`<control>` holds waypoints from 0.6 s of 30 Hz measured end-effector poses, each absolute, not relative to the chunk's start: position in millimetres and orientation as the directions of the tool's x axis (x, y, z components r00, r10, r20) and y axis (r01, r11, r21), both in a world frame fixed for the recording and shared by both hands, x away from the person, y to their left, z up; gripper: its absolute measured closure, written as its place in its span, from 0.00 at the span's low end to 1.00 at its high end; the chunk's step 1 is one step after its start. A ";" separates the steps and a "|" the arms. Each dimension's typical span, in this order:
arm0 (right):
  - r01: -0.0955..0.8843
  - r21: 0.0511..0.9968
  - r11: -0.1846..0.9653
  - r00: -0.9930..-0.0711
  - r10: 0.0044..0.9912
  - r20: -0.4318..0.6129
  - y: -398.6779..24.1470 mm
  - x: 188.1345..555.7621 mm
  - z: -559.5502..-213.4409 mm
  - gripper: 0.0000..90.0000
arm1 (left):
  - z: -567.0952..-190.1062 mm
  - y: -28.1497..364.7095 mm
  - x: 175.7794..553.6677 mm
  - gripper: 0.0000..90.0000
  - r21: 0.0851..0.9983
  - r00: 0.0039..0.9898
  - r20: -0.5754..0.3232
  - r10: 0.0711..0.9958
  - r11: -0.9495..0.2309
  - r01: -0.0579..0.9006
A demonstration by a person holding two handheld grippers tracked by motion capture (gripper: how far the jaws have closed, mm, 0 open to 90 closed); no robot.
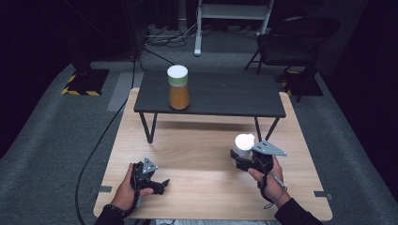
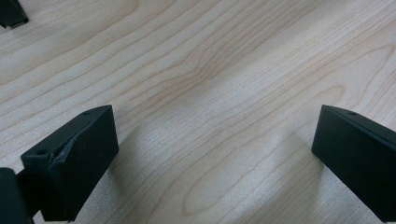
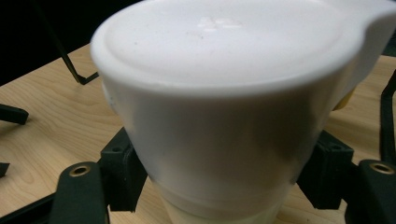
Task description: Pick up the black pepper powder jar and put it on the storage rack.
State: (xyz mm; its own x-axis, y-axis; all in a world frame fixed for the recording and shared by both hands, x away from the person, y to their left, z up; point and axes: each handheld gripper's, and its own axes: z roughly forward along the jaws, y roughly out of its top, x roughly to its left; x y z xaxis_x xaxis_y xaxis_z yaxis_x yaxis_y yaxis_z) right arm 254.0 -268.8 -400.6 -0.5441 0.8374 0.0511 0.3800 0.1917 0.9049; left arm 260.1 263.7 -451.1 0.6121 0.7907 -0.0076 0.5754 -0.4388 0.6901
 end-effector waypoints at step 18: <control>0.369 0.914 0.170 -0.519 0.853 0.051 -278.2 244.7 -352.4 0.33 | -451.1 263.8 260.1 0.00 0.690 0.612 -0.008 0.791 -0.439 0.575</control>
State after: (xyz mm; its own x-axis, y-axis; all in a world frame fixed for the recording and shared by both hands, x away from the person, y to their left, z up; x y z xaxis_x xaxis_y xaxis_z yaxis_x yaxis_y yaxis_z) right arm 244.7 -278.2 -352.4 -0.5193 0.8531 0.0513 0.3691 0.1697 0.9138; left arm 260.1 263.8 -451.1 0.6123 0.7906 -0.0077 0.5754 -0.4389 0.6901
